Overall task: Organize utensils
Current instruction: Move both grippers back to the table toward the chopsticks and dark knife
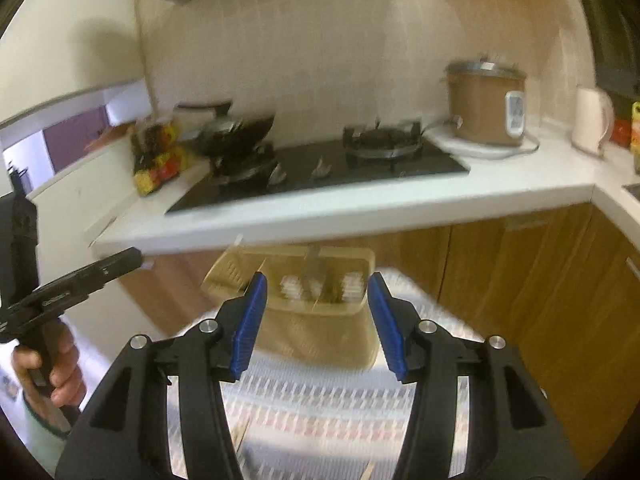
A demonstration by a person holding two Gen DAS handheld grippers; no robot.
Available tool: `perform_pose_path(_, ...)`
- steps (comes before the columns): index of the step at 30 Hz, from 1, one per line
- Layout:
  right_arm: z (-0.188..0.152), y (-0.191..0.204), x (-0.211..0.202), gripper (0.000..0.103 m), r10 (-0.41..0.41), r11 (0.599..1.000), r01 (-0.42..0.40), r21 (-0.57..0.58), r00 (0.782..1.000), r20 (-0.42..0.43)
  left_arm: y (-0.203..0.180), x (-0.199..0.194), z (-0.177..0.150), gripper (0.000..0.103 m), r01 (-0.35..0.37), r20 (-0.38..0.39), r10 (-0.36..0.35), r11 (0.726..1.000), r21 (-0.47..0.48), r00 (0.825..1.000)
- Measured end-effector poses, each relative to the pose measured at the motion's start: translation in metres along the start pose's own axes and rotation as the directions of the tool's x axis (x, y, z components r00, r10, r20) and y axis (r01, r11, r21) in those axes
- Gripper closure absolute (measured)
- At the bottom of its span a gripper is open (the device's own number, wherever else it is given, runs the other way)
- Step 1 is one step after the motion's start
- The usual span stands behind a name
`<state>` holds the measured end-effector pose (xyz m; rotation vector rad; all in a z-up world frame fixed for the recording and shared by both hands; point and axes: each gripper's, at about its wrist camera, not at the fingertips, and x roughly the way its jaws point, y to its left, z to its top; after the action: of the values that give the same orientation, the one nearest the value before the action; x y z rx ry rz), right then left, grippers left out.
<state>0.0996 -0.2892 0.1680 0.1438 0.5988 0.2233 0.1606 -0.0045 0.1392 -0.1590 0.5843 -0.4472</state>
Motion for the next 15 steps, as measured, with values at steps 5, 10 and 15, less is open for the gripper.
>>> perform_pose_path(5,-0.032,0.019,-0.001,0.054,0.002,0.999,-0.01,-0.046,0.985,-0.173,0.001,0.0,-0.041,0.06,0.051,-0.167,-0.052,0.999,-0.011,0.985)
perform_pose_path(10,-0.077,0.029,0.009,0.054,0.018,0.998,-0.038,-0.049,0.937,-0.348,0.008,0.018,-0.088,0.06,0.093,-0.314,-0.107,0.994,-0.058,0.943)
perform_pose_path(15,-0.123,0.039,0.022,0.054,0.018,0.998,-0.042,-0.041,0.887,-0.461,0.013,0.052,-0.14,0.062,0.129,-0.453,-0.187,0.979,-0.155,0.872)
